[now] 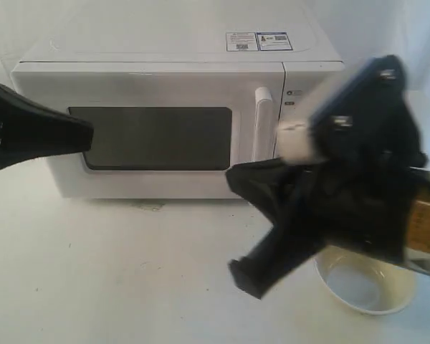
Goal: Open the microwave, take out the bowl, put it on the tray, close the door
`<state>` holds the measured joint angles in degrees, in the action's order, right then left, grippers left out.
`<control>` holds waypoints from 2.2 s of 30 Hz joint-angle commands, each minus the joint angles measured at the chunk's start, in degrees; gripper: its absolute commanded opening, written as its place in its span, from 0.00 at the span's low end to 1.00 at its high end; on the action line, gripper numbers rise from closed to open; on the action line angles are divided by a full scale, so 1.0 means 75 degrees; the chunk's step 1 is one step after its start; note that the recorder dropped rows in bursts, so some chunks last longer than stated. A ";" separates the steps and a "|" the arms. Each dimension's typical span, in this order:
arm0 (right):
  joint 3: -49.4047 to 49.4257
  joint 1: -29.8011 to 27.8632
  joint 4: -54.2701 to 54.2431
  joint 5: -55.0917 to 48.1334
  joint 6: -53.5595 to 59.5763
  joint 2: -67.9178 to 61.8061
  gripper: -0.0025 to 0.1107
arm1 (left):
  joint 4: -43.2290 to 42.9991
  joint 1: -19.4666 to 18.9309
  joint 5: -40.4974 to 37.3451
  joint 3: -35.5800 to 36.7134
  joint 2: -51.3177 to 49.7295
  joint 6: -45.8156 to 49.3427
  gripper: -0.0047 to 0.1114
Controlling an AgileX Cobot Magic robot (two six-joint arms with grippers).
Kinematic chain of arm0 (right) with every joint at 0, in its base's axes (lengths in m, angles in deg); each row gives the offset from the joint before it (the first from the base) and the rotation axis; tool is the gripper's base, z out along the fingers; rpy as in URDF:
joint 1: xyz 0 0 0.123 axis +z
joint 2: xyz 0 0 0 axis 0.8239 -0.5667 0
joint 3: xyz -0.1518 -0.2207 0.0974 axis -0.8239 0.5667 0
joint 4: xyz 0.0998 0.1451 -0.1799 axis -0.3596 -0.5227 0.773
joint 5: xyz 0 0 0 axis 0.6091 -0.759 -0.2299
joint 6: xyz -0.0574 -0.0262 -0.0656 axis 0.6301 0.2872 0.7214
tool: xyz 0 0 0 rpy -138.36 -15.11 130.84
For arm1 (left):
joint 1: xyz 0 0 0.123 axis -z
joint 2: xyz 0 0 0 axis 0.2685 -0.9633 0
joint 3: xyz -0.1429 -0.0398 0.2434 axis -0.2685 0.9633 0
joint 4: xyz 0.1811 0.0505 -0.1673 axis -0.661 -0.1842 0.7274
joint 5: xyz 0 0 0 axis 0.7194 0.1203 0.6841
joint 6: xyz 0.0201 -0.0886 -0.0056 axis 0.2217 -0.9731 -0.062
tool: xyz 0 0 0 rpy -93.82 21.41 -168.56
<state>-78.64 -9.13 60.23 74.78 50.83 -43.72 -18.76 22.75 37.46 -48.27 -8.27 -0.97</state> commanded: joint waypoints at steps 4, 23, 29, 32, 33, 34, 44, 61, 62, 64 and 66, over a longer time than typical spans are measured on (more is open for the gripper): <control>-0.1932 -0.0012 0.0975 -0.0815 0.0091 -0.2130 0.02 | -0.2274 0.0050 0.0480 0.0316 0.0712 -0.2015 0.04; -0.2700 -0.0037 0.7646 -0.3854 -0.5165 -0.4015 0.02 | -0.2432 0.0050 0.2779 0.1714 0.4754 -0.3928 0.04; -0.2897 -0.0308 0.7771 -0.3566 -0.5146 -0.4247 0.02 | -0.2775 0.0050 0.2757 0.1731 0.5408 -0.4392 0.04; -0.3069 -0.0427 0.7775 -0.3566 -0.5072 -0.4412 0.02 | -0.2835 0.0050 0.2664 0.1731 0.5624 -0.4520 0.04; -0.3138 -0.0483 0.7775 -0.3543 -0.5003 -0.4471 0.02 | -0.2835 0.0036 0.2625 0.1731 0.5672 -0.4546 0.04; -0.3180 -0.0517 0.7775 -0.3525 -0.4963 -0.4516 0.02 | -0.2835 0.0036 0.2569 0.1731 0.5746 -0.4565 0.04; -0.3215 -0.0729 0.7800 -0.3386 -0.4930 -0.4600 0.02 | -0.2871 0.0036 0.2427 0.1731 0.5924 -0.4761 0.04; -0.2721 -0.0796 0.6170 -0.2516 -0.4357 -0.3404 0.02 | -0.3202 0.0036 0.2188 0.1731 0.5924 -0.4761 0.04; -0.2585 -0.0706 0.6061 -0.2436 -0.4357 -0.3251 0.02 | -0.3202 0.0036 0.2220 0.1731 0.5924 -0.4761 0.04; -0.2181 -0.0447 0.5858 -0.2258 -0.4357 -0.2860 0.02 | -0.3269 0.0036 0.2324 0.1731 0.5924 -0.4761 0.04; -0.1761 -0.0132 0.5654 -0.2224 -0.4388 -0.2517 0.02 | -0.3456 0.0036 0.2397 0.1731 0.5924 -0.4761 0.04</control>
<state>-95.35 -12.60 104.68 57.10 17.78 -65.85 -43.71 22.89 54.47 -35.57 35.70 -36.22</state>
